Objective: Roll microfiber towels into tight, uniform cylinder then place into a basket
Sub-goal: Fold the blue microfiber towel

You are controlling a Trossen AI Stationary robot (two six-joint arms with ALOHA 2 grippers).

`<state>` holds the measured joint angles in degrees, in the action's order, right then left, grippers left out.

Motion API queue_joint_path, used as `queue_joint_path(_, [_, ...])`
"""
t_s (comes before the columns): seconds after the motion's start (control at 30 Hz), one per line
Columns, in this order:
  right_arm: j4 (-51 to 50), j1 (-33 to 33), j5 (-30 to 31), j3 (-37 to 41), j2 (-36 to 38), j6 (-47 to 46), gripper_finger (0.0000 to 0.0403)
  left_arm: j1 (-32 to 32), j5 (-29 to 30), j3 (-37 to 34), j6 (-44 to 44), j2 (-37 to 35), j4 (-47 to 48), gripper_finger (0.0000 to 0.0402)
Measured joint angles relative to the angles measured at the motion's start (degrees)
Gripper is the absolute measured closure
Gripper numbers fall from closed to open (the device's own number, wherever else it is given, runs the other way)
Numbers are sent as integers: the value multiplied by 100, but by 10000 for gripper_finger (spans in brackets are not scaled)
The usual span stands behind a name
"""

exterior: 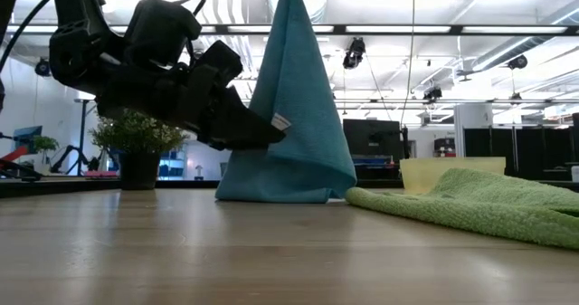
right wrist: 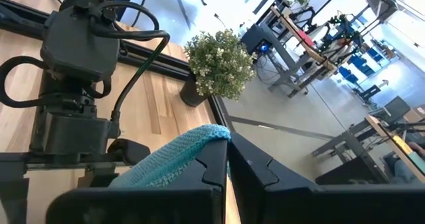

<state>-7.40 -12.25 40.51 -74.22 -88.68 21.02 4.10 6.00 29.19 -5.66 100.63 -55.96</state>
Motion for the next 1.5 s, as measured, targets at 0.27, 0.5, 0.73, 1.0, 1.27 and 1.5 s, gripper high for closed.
queue_joint_path(0.27, [35,0,1,-2,0,0,394,-2,34,35,-2,-6,249,359])
queue_joint_path(0.5, [36,0,12,-2,0,4,394,-2,37,44,-2,-110,514,399])
queue_joint_path(0.73, [18,27,595,-2,2,200,394,2,474,35,184,-1434,2294,401])
queue_joint_path(1.0, [11,378,610,-4,2,337,394,2,2708,400,1047,-4412,5520,401])
queue_joint_path(1.27, [264,1206,605,-4,0,407,394,2,4022,1140,2111,-6493,6535,401])
queue_joint_path(1.5, [653,1800,-316,-10,-8,235,394,0,4439,1499,2713,-6730,6606,402])
